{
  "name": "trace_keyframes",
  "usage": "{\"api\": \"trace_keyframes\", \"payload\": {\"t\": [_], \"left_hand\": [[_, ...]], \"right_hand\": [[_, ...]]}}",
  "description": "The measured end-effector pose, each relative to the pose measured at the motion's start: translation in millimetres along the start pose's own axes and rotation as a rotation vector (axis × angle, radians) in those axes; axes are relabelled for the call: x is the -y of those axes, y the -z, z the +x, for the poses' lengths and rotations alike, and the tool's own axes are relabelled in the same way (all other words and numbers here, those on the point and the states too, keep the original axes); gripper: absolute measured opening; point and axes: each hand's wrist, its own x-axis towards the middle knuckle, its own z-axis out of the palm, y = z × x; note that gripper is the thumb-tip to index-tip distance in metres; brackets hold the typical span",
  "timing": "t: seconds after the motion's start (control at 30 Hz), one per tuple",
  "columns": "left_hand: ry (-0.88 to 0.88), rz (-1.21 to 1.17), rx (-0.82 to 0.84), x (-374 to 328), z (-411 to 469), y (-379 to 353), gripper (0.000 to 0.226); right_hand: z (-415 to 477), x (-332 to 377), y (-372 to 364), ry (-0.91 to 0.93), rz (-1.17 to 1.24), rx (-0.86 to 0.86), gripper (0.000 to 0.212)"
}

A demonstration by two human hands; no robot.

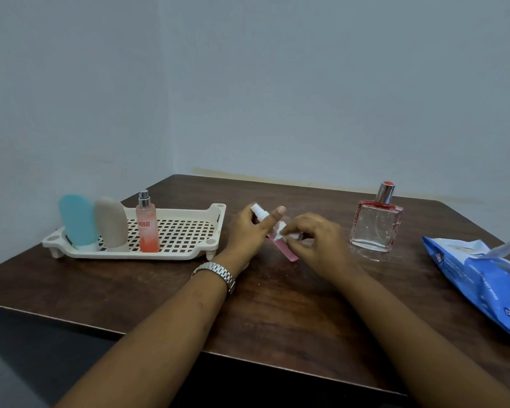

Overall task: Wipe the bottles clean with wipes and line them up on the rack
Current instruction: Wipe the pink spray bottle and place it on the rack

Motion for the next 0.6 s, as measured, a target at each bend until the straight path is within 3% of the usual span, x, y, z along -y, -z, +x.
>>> {"api": "trace_keyframes", "payload": {"t": [0.3, 0.6], "left_hand": [[0.073, 0.052, -0.049, 3.6, 3.5, -0.9, 0.033], [0.115, 0.089, -0.074, 4.4, 4.9, 0.5, 0.033]], "right_hand": [[-1.2, 2.0, 7.6, -0.164, 0.035, 0.147, 0.011], [-0.7, -3.5, 13.3, -0.233, -0.022, 0.263, 0.008]]}}
